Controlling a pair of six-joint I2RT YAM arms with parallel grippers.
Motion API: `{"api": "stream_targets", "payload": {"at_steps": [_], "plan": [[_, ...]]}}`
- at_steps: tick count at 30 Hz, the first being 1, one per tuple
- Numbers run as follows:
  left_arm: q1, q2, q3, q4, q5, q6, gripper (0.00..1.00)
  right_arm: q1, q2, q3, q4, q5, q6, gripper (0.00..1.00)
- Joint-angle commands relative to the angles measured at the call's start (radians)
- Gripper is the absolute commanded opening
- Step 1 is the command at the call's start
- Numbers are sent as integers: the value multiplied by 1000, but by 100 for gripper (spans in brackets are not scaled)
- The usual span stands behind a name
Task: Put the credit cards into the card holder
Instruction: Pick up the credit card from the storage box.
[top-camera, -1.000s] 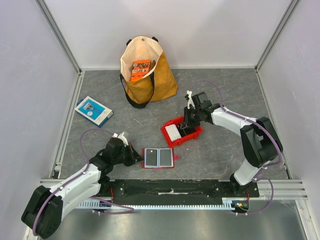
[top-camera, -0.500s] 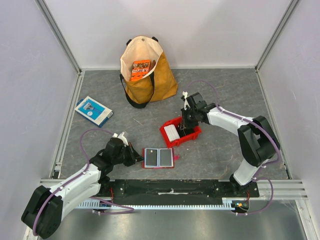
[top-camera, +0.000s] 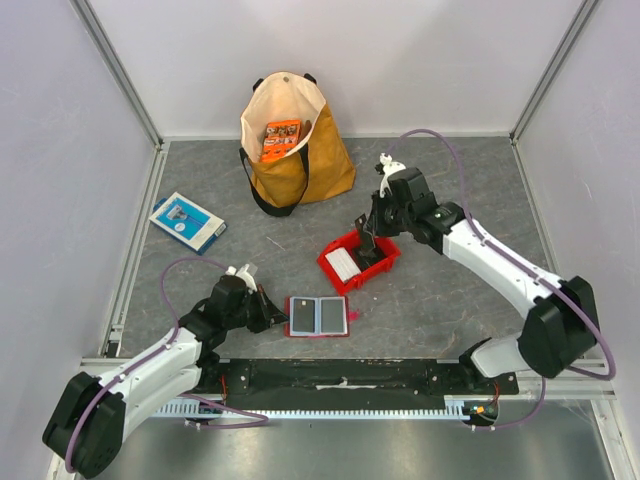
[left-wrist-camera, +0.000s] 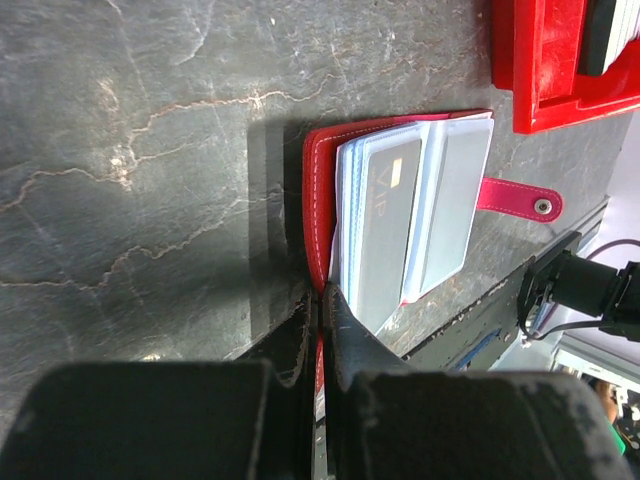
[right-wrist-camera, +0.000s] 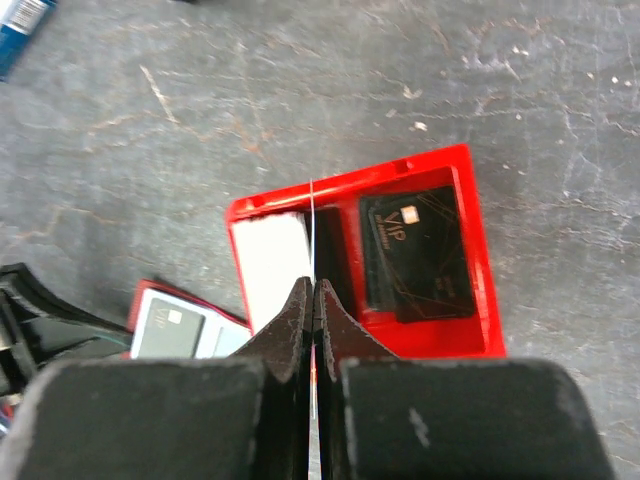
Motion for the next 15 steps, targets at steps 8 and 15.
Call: {"api": "stream_targets", "payload": {"at_steps": [8, 15], "plan": [[0, -18, 30, 14, 42, 13, 2, 288, -141, -161, 200, 149, 282, 0], [-2, -58, 26, -12, 47, 7, 2, 591, -110, -230, 314, 528, 517, 0]]}}
